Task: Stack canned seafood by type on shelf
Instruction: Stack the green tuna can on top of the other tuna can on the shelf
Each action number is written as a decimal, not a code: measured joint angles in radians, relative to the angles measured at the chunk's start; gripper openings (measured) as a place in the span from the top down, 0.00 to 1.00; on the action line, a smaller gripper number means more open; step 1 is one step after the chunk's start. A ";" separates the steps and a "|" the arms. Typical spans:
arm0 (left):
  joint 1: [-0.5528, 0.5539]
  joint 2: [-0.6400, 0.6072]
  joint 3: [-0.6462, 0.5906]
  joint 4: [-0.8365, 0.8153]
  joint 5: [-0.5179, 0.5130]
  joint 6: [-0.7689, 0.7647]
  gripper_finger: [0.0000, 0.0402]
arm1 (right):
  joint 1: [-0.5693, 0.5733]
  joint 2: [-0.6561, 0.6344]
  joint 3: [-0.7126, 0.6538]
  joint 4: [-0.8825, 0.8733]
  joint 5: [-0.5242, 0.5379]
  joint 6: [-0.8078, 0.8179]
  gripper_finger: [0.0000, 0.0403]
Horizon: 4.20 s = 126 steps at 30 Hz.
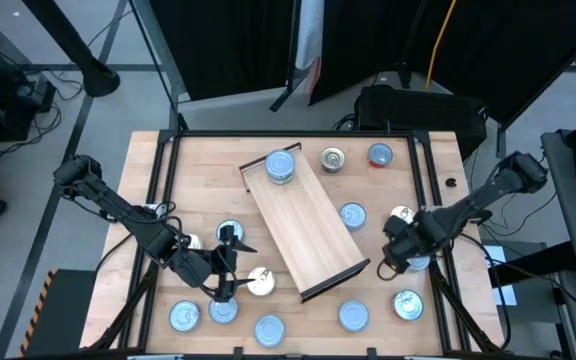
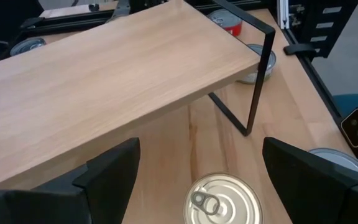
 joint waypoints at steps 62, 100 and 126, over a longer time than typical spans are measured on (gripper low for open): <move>0.000 0.000 0.000 0.025 0.000 -0.005 0.16 | 0.132 0.112 -0.156 0.249 -0.003 0.018 1.00; 0.000 0.000 0.000 0.024 -0.004 -0.004 0.16 | 0.130 0.134 -0.096 0.206 0.030 0.049 1.00; 0.000 0.000 0.000 0.027 -0.006 -0.003 0.16 | 0.124 0.185 -0.058 0.057 0.064 0.127 1.00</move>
